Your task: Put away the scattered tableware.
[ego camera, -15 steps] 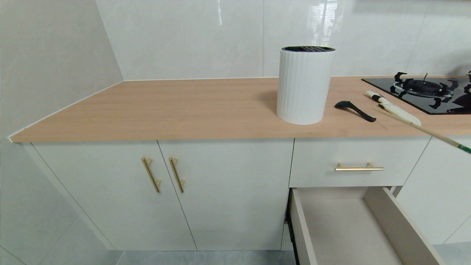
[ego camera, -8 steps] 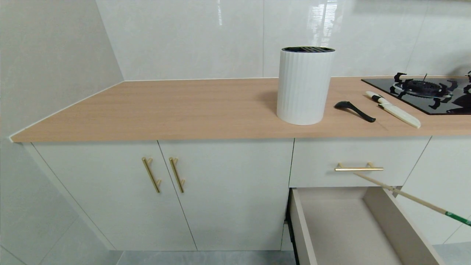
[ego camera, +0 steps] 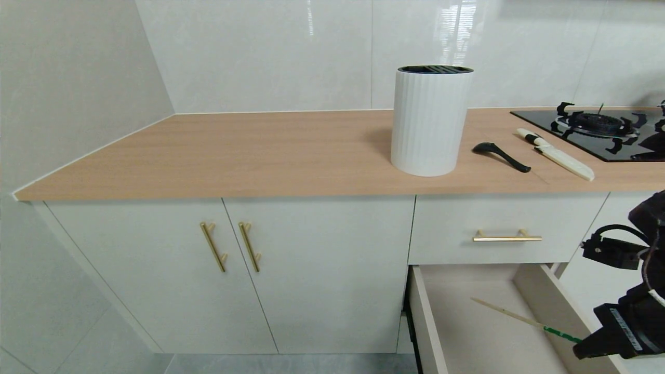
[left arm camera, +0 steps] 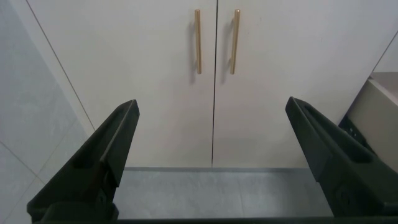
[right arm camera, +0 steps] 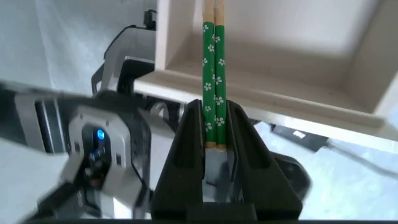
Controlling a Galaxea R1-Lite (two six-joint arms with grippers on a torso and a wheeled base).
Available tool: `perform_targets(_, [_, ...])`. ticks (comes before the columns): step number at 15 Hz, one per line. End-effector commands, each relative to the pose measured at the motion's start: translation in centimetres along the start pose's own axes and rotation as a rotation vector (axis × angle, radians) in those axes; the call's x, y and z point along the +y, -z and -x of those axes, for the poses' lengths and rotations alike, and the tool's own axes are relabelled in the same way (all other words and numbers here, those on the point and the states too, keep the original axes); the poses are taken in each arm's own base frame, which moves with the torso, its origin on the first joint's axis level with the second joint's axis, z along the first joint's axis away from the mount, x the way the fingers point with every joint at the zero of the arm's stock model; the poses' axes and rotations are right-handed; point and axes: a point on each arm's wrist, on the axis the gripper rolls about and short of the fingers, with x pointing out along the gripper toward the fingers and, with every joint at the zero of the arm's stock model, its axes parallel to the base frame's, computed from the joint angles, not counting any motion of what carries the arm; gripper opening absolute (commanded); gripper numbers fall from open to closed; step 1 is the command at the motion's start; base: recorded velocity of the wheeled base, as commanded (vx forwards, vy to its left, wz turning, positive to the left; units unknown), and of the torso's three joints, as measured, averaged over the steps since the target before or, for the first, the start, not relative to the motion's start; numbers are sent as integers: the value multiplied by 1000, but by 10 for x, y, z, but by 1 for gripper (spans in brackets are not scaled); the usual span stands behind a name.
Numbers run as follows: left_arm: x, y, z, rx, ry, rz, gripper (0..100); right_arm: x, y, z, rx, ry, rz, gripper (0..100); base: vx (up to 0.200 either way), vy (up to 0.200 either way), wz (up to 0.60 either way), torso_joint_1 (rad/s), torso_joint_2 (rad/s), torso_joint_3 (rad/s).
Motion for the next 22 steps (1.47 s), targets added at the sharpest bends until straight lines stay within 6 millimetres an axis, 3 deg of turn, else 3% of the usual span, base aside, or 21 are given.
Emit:
perform_targets(1, [0,0,0,2,0,0,100,-4,-14,-31,78,20,-56,0,0,0,0,0,0,0])
perform_targets(2, [0,0,0,2,0,0,100,-5,-20,-43,95,44,-87,0,0,0,0,0,0,0])
perform_targets(9, [0,0,0,2,0,0,100,-4,-36,-81,38,130,-85,0,0,0,0,-59,283,219])
perform_targets(13, [0,0,0,2,0,0,100,-3,-43,-84,-6,120,-73,0,0,0,0,-44,406,354])
perform_targets(19, [0,0,0,2,0,0,100,-3,-56,-100,-55,107,-58,0,0,0,0,-5,53,48])
perform_targets(22, [0,0,0,2,0,0,100,-7,-63,-128,-33,114,-7,0,0,0,0,0,0,0])
